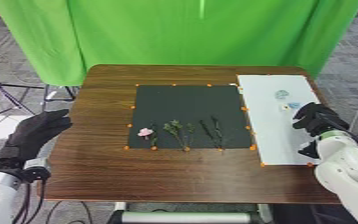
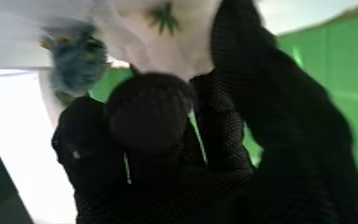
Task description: Arrange flowers
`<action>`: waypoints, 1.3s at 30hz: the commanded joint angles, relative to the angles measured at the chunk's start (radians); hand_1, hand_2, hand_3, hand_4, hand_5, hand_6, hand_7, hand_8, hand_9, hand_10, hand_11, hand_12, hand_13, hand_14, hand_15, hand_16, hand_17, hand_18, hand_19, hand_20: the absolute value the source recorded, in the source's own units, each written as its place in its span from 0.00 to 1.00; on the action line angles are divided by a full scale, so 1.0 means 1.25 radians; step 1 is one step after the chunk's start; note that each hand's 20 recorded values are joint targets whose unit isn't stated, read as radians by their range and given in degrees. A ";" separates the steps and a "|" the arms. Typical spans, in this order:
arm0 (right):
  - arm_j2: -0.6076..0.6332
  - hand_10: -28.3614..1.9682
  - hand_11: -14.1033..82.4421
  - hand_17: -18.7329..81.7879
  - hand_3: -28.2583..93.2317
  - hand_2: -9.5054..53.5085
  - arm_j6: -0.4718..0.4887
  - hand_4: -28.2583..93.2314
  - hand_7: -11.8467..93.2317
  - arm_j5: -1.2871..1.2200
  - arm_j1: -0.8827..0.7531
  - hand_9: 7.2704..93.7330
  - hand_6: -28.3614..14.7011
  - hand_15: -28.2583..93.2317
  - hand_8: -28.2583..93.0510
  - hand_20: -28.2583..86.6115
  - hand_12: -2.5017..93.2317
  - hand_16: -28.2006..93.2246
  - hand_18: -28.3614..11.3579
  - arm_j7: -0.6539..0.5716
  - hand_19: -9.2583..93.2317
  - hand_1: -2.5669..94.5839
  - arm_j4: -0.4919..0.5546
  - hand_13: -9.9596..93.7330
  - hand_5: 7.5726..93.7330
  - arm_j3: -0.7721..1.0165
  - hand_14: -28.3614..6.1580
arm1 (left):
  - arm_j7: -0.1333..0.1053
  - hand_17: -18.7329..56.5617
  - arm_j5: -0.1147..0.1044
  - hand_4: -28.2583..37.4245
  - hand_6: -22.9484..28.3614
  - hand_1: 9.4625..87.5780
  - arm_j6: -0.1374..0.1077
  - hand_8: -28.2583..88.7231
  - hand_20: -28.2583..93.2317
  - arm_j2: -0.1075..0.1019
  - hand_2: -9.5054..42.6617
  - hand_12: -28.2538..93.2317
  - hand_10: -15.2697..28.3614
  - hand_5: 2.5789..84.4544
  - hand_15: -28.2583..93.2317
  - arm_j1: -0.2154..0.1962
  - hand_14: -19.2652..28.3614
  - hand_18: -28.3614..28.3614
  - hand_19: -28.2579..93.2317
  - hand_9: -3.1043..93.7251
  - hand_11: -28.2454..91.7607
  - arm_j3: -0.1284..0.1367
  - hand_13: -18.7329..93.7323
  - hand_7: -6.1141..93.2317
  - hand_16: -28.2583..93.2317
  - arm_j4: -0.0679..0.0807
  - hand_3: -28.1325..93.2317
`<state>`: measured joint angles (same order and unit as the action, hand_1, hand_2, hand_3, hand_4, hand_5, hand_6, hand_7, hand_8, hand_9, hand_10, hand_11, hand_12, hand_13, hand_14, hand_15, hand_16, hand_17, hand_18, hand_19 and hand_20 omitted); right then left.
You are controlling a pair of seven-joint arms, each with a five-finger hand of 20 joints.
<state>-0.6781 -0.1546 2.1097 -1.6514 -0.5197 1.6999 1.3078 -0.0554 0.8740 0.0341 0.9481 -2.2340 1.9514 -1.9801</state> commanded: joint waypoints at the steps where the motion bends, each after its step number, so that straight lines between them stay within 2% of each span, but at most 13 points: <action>1: 0.018 0.55 0.19 0.80 0.67 0.00 -0.165 0.09 0.32 0.020 0.014 0.82 0.66 0.74 0.32 0.74 0.38 0.48 0.40 0.022 1.00 0.70 0.006 0.96 0.81 -0.050 0.78 | 0.006 0.28 0.002 0.17 0.53 0.23 0.012 0.19 0.38 -0.001 0.10 0.36 0.66 0.54 0.40 -0.002 0.79 0.78 0.32 0.50 0.42 0.002 0.47 0.19 0.27 -0.003 0.73; 6: 0.058 0.54 0.19 0.81 0.68 0.00 -0.166 0.09 0.32 0.004 0.070 0.85 0.66 0.75 0.32 0.75 0.39 0.48 0.40 0.034 1.00 0.71 0.078 0.97 0.84 -0.075 0.78 | -0.002 0.28 0.002 0.17 0.53 0.23 0.006 0.20 0.38 -0.004 0.10 0.36 0.66 0.54 0.40 -0.006 0.79 0.78 0.32 0.50 0.42 0.007 0.47 0.19 0.27 -0.009 0.73; 7: 0.063 0.54 0.19 0.81 0.68 0.00 -0.159 0.09 0.32 -0.010 0.095 0.85 0.66 0.75 0.32 0.75 0.39 0.48 0.40 0.041 1.00 0.71 0.092 0.97 0.85 -0.090 0.78 | 0.001 0.28 0.004 0.17 0.53 0.23 0.007 0.20 0.38 0.000 0.10 0.36 0.66 0.54 0.40 -0.016 0.79 0.78 0.32 0.50 0.42 0.015 0.47 0.19 0.27 -0.014 0.73; 9: 0.070 0.54 0.19 0.81 0.68 0.00 -0.146 0.09 0.32 -0.058 0.147 0.85 0.66 0.75 0.31 0.75 0.39 0.48 0.40 0.056 1.00 0.71 0.116 0.97 0.85 -0.124 0.79 | 0.006 0.28 0.003 0.17 0.53 0.23 0.006 0.20 0.38 -0.005 0.10 0.36 0.66 0.54 0.40 -0.023 0.79 0.78 0.32 0.50 0.42 0.023 0.47 0.19 0.27 -0.017 0.73; 11: 0.075 0.55 0.19 0.81 0.68 0.00 -0.125 0.08 0.32 -0.119 0.227 0.86 0.66 0.75 0.31 0.76 0.39 0.48 0.40 0.072 1.00 0.72 0.133 0.97 0.86 -0.187 0.79 | 0.000 0.28 0.000 0.17 0.53 0.23 -0.001 0.20 0.38 -0.002 0.10 0.36 0.66 0.54 0.40 -0.031 0.79 0.78 0.32 0.50 0.42 0.029 0.47 0.19 0.27 -0.018 0.73; 13: 0.059 0.54 0.19 0.81 0.68 0.00 -0.097 0.08 0.32 -0.193 0.342 0.86 0.66 0.75 0.31 0.76 0.39 0.49 0.40 0.100 1.00 0.72 0.130 0.97 0.86 -0.279 0.79 | 0.004 0.28 -0.004 0.17 0.54 0.23 -0.011 0.20 0.38 0.008 0.10 0.36 0.66 0.54 0.40 -0.049 0.79 0.78 0.32 0.50 0.42 0.043 0.47 0.19 0.27 -0.027 0.73; 16: 0.019 0.54 0.19 0.81 0.68 0.00 -0.075 0.08 0.31 -0.239 0.483 0.86 0.66 0.75 0.31 0.76 0.39 0.49 0.40 0.130 1.00 0.72 0.127 0.97 0.86 -0.406 0.79 | -0.008 0.28 -0.010 0.17 0.54 0.23 -0.021 0.20 0.38 0.005 0.10 0.36 0.66 0.54 0.40 -0.050 0.79 0.78 0.32 0.50 0.42 0.046 0.47 0.19 0.27 -0.026 0.73; 19: -0.050 0.54 0.19 0.81 0.68 0.00 -0.067 0.08 0.31 -0.240 0.575 0.87 0.66 0.75 0.31 0.76 0.39 0.49 0.40 0.162 1.00 0.72 0.109 0.97 0.86 -0.497 0.79 | -0.023 0.28 -0.017 0.17 0.54 0.23 -0.036 0.20 0.38 0.005 0.10 0.36 0.66 0.54 0.40 -0.048 0.79 0.78 0.32 0.50 0.42 0.037 0.47 0.19 0.27 -0.027 0.73; 20: -0.068 0.54 0.19 0.81 0.68 0.00 -0.064 0.09 0.31 -0.241 0.591 0.87 0.66 0.75 0.31 0.76 0.39 0.49 0.40 0.168 1.00 0.72 0.108 0.97 0.86 -0.512 0.79 | -0.026 0.28 -0.017 0.16 0.54 0.23 -0.036 0.20 0.38 0.000 0.10 0.36 0.66 0.54 0.40 -0.037 0.79 0.78 0.32 0.50 0.42 0.027 0.47 0.19 0.27 -0.023 0.73; 24: -0.137 0.54 0.18 0.81 0.68 0.00 -0.061 0.08 0.31 -0.240 0.628 0.87 0.67 0.75 0.31 0.76 0.39 0.49 0.40 0.180 1.00 0.71 0.090 0.97 0.86 -0.559 0.79 | -0.019 0.28 -0.009 0.16 0.54 0.22 -0.021 0.20 0.38 -0.010 0.10 0.36 0.67 0.54 0.40 -0.011 0.79 0.77 0.31 0.50 0.42 0.001 0.48 0.19 0.27 -0.011 0.74; 29: -0.211 0.54 0.18 0.81 0.68 0.00 -0.058 0.08 0.31 -0.244 0.660 0.87 0.66 0.75 0.31 0.76 0.39 0.49 0.40 0.180 1.00 0.71 0.044 0.97 0.87 -0.620 0.79 | -0.019 0.28 -0.009 0.15 0.54 0.22 -0.026 0.20 0.38 -0.015 0.11 0.36 0.67 0.54 0.40 -0.008 0.79 0.77 0.31 0.50 0.42 -0.002 0.48 0.20 0.27 -0.009 0.74; 33: -0.254 0.54 0.18 0.81 0.68 0.00 -0.050 0.09 0.31 -0.246 0.675 0.87 0.67 0.76 0.30 0.76 0.39 0.49 0.40 0.172 1.00 0.72 0.014 0.97 0.87 -0.669 0.79 | -0.016 0.28 -0.009 0.16 0.54 0.22 -0.018 0.20 0.38 -0.023 0.11 0.36 0.67 0.54 0.40 0.004 0.79 0.77 0.32 0.50 0.43 -0.006 0.48 0.19 0.27 -0.002 0.74; 39: -0.324 0.55 0.18 0.82 0.68 0.00 0.014 0.09 0.31 -0.231 0.717 0.88 0.67 0.76 0.29 0.77 0.38 0.49 0.39 0.154 1.00 0.72 -0.039 0.97 0.88 -0.728 0.79 | -0.018 0.28 -0.009 0.16 0.54 0.22 -0.016 0.20 0.38 -0.032 0.10 0.36 0.67 0.54 0.40 0.006 0.79 0.77 0.32 0.50 0.43 -0.004 0.48 0.19 0.27 -0.003 0.74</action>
<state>-0.9862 -0.2223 1.7952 -0.7950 -0.3091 1.7052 0.4678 -0.0793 0.8656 0.0061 0.9223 -2.2295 1.9446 -1.9850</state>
